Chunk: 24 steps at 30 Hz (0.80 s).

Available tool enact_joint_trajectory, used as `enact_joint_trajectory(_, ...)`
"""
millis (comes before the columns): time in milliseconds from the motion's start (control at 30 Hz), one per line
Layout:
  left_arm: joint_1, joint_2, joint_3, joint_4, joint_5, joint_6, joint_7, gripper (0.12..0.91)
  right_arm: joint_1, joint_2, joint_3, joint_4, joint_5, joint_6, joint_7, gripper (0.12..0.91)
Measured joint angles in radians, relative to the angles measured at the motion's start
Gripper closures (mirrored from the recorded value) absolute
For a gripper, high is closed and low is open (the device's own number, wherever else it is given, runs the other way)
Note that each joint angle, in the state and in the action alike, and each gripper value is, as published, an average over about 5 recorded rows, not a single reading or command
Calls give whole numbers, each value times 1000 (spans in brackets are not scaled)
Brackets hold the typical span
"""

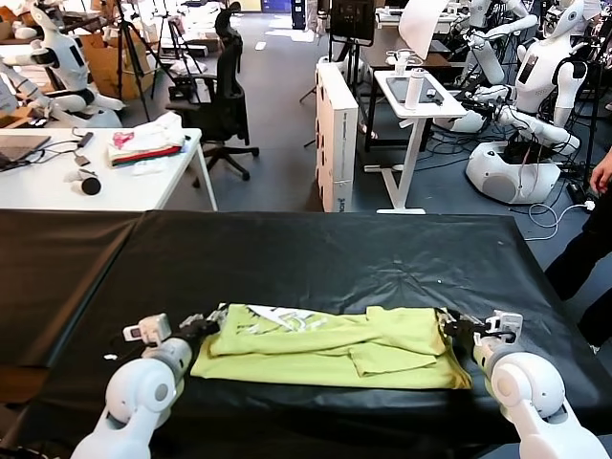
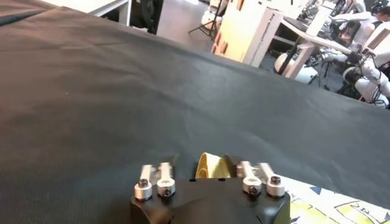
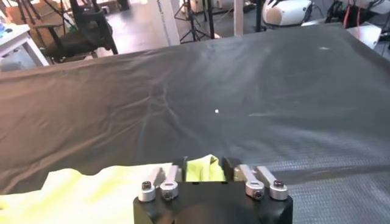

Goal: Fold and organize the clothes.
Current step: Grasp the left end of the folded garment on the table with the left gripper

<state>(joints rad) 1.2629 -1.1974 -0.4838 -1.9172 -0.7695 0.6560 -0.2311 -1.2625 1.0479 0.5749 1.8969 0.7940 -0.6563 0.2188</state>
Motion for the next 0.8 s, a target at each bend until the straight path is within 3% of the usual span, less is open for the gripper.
enact_joint_trajectory(100,4,2,-4,-5,1,-3,1,880,-1,5,6,4,0,11,1,885)
enact_joint_trajectory(433,21,19,-47,-41,-3,-14,0,883,-3,29,17,-8,-13,83,19,885)
enact_joint_trajectory(633,37,28,-68,-53,-1,-28,7,883,-5,35,9,-17,-14,106,-19,860)
enact_joint_trajectory(733,43,21,-68,-56,9,-48,8,876,-11,28,10,-14,-9,153,-61,732)
enact_joint_trajectory(800,45,17,-67,-58,15,-66,4,817,-17,20,12,-8,-5,194,-83,600)
